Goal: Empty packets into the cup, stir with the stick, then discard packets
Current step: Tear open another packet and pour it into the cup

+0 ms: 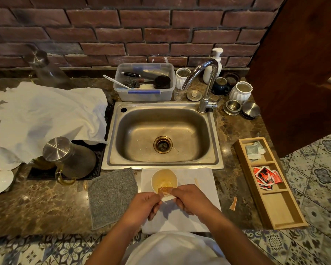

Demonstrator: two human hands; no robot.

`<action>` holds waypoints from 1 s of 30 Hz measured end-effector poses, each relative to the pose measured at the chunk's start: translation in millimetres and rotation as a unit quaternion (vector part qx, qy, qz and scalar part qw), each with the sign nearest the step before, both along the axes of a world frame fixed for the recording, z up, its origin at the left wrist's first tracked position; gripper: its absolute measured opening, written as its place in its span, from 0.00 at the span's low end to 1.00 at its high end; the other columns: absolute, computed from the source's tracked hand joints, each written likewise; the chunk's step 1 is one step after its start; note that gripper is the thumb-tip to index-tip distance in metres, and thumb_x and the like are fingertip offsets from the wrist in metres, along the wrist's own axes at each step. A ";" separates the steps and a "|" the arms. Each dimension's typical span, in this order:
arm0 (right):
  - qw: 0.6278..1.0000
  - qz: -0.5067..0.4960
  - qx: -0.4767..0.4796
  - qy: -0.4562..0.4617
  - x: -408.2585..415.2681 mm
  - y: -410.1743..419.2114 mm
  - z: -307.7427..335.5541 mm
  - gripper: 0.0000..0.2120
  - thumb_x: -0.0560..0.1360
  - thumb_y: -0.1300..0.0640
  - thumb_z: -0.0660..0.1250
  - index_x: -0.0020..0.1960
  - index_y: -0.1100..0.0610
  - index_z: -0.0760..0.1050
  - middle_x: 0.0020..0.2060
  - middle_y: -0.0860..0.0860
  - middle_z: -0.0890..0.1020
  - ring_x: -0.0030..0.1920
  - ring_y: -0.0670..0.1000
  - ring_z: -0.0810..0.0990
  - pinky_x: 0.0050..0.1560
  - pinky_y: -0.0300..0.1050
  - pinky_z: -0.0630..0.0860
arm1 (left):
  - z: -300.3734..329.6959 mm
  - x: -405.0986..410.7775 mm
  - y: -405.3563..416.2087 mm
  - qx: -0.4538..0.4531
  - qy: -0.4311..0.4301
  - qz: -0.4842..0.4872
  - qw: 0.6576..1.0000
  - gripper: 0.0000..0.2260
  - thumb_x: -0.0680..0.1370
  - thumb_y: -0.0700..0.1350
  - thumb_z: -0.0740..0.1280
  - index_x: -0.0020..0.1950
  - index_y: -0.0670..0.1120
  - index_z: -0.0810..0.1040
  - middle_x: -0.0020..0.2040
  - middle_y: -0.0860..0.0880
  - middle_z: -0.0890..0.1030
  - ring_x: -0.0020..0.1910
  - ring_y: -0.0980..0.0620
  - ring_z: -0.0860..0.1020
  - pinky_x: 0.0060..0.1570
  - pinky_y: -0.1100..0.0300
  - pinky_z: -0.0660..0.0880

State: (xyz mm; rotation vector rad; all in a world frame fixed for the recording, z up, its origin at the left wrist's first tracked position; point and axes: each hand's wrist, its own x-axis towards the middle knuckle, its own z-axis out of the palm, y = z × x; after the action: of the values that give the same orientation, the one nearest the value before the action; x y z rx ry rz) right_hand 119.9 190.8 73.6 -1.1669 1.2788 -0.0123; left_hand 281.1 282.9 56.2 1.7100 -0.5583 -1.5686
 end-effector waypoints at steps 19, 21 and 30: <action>0.999 -0.004 0.024 0.023 4.6 6.1 0.0 0.16 0.77 0.54 0.67 0.31 0.54 0.78 0.21 0.48 0.74 0.20 0.45 0.68 0.23 0.36 0.64 | 3.9 2.9 6.5 -0.016 0.025 0.006 1.000 0.16 0.79 0.49 0.72 0.33 0.45 0.81 0.28 0.47 0.77 0.25 0.53 0.70 0.28 0.62 0.69; 1.000 -0.004 0.018 0.024 5.7 6.4 0.5 0.16 0.77 0.54 0.67 0.31 0.55 0.78 0.22 0.48 0.75 0.20 0.45 0.69 0.24 0.37 0.65 | 3.7 3.1 7.0 -0.017 0.026 0.003 1.000 0.16 0.79 0.48 0.72 0.33 0.45 0.81 0.28 0.47 0.78 0.24 0.54 0.71 0.27 0.63 0.69; 0.999 0.004 0.041 -0.027 8.0 7.2 1.1 0.21 0.79 0.54 0.67 0.26 0.51 0.76 0.21 0.47 0.70 0.21 0.46 0.64 0.25 0.38 0.60 | 2.7 4.5 5.7 0.025 0.002 0.039 0.999 0.15 0.80 0.43 0.70 0.33 0.42 0.80 0.28 0.47 0.77 0.24 0.54 0.70 0.26 0.61 0.67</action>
State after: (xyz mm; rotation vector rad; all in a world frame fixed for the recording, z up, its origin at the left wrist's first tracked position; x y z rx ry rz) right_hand 127.9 197.9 74.7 -1.0943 1.2155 0.0134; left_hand 285.6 288.6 58.9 1.7444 -0.4479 -1.5417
